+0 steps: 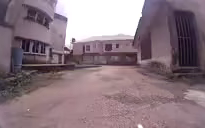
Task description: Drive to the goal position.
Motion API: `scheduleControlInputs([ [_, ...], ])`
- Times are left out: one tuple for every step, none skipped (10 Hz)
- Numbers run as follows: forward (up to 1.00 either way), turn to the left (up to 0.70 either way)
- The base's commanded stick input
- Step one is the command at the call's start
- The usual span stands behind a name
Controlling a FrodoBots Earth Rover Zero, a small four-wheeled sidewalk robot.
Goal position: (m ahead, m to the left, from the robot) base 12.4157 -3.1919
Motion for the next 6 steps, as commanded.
scheduleControlInputs([
  [0.50, 0.07],
  [0.50, 0.07],
  [0.50, 0.07],
  [0.50, 0.07],
  [0.50, 0.07],
  [0.50, 0.07],
])
